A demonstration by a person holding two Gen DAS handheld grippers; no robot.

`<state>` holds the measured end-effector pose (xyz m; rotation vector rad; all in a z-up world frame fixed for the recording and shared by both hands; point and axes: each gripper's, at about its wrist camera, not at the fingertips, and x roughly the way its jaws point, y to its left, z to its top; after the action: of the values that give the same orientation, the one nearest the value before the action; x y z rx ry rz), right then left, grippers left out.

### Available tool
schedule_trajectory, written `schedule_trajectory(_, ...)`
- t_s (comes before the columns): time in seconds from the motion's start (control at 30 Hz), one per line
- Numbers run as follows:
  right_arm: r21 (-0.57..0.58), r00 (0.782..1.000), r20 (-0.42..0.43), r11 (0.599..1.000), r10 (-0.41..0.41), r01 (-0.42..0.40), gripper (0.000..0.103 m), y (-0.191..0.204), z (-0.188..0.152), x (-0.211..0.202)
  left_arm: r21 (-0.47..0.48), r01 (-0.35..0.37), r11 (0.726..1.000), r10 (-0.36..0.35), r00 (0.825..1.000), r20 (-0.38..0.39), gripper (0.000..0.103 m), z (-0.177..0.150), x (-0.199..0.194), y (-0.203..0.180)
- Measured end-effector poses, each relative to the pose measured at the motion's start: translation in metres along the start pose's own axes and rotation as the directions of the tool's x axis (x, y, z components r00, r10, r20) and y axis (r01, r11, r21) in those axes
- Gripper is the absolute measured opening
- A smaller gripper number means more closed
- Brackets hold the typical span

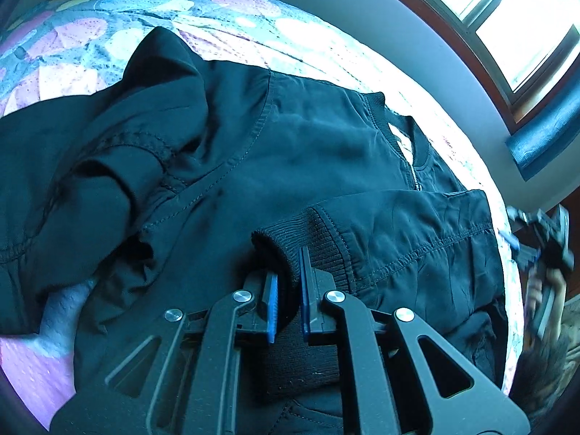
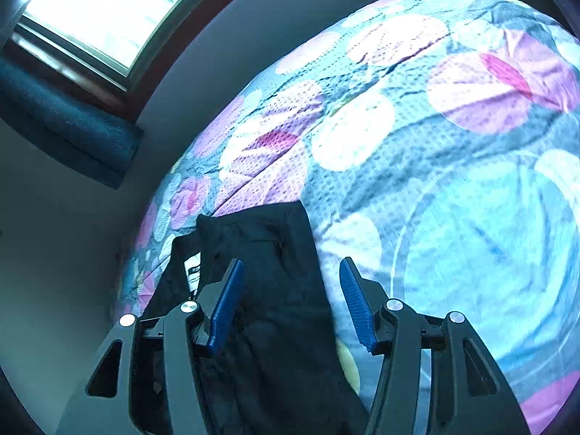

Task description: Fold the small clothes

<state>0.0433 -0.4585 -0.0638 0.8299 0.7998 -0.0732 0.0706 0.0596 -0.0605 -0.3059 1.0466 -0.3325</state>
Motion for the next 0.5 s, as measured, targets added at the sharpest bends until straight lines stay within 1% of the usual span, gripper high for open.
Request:
schedule_trajectory(0.07, -0.049, 0.997, -0.032, 0.997, -0.069, 0.067, 0.055, 0.017, 0.015, 0.021, 0.004, -0.009, 1.000, 0.009, 1.000, -0.002, 0.009, 0.000, 0.001, -0.002)
schedule_trajectory(0.1, -0.078, 0.992, -0.049, 0.991, -0.115, 0.111, 0.055, 0.024, 0.022, 0.032, 0.005, -0.011, 1.000, 0.011, 1.000, -0.001, 0.009, 0.000, 0.001, -0.002)
schedule_trajectory(0.17, -0.140, 0.978, -0.102, 0.976, -0.184, 0.169, 0.056, 0.039, 0.030, 0.054, 0.005, -0.013, 1.000, 0.013, 1.000, 0.000, 0.009, 0.000, 0.001, -0.002)
schedule_trajectory(0.23, -0.184, 0.958, -0.149, 0.959, -0.244, 0.215, 0.056, 0.050, 0.035, 0.074, 0.000, -0.011, 1.000, 0.011, 1.000, 0.001, 0.009, 0.001, 0.001, -0.003)
schedule_trajectory(0.27, -0.218, 0.944, -0.184, 0.948, -0.273, 0.232, 0.056, 0.056, 0.032, 0.083, -0.001, -0.010, 1.000, 0.010, 1.000, 0.002, 0.009, 0.000, 0.001, -0.003)
schedule_trajectory(0.3, -0.271, 0.919, -0.226, 0.927, -0.323, 0.260, 0.056, 0.063, 0.030, 0.093, -0.001, -0.010, 1.000, 0.010, 1.000, 0.003, 0.009, 0.000, 0.000, -0.004)
schedule_trajectory(0.37, -0.368, 0.870, -0.255, 0.875, -0.421, 0.315, 0.056, 0.070, 0.026, 0.104, 0.002, -0.010, 1.000, 0.010, 1.000, 0.005, 0.009, 0.001, -0.001, -0.005)
schedule_trajectory(0.4, -0.414, 0.843, -0.272, 0.848, -0.463, 0.332, 0.056, 0.071, 0.024, 0.107, 0.004, -0.008, 1.000, 0.008, 1.000, 0.005, 0.009, 0.002, -0.002, -0.006)
schedule_trajectory(0.43, -0.444, 0.824, -0.289, 0.831, -0.487, 0.335, 0.056, 0.071, 0.023, 0.107, 0.006, -0.004, 1.000, 0.004, 1.000, 0.004, 0.009, 0.002, -0.002, -0.007)
schedule_trajectory(0.47, -0.458, 0.814, -0.300, 0.823, -0.498, 0.335, 0.056, 0.068, 0.023, 0.103, 0.006, 0.007, 1.000, -0.007, 1.000, 0.001, 0.009, 0.002, -0.002, -0.008)
schedule_trajectory(0.5, -0.463, 0.808, -0.302, 0.819, -0.506, 0.339, 0.056, 0.064, 0.024, 0.097, 0.007, 0.016, 1.000, -0.016, 1.000, -0.001, 0.009, 0.002, -0.002, -0.010)
